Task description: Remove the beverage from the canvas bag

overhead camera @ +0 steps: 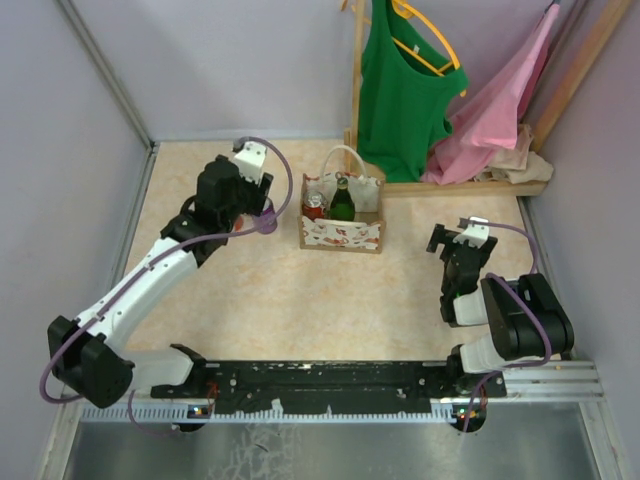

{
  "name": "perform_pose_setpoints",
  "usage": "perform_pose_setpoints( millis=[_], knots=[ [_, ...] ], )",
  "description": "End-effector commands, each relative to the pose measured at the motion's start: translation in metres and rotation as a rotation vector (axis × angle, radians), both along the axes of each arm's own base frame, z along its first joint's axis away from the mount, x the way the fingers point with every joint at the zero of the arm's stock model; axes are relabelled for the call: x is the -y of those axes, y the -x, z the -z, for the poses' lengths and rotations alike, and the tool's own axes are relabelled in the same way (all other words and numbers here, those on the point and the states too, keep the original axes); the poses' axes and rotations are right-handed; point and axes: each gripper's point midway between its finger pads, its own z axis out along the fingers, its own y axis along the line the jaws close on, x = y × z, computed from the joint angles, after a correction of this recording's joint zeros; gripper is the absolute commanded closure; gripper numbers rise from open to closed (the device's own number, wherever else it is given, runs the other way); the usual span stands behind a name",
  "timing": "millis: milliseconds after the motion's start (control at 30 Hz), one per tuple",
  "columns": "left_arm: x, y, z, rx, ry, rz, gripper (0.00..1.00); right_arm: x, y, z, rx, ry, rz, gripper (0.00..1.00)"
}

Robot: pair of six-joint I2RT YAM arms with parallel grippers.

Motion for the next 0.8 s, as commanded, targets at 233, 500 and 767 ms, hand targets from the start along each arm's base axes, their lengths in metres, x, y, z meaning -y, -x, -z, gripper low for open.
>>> perform_pose_setpoints(
  millis=[233,500,767],
  knots=[
    [0.016,0.025,0.050,-0.093,0.243,0.009,1.00,0.002,-0.008,-0.020,0.072,-0.006,0.009,0.01],
    [0.028,0.025,0.096,-0.161,0.247,0.047,1.00,0.002,-0.008,-0.020,0.071,-0.005,0.009,0.01],
    [0.035,0.019,0.131,-0.237,0.206,0.047,0.99,0.002,-0.008,-0.020,0.071,-0.005,0.009,0.01]
  ],
)
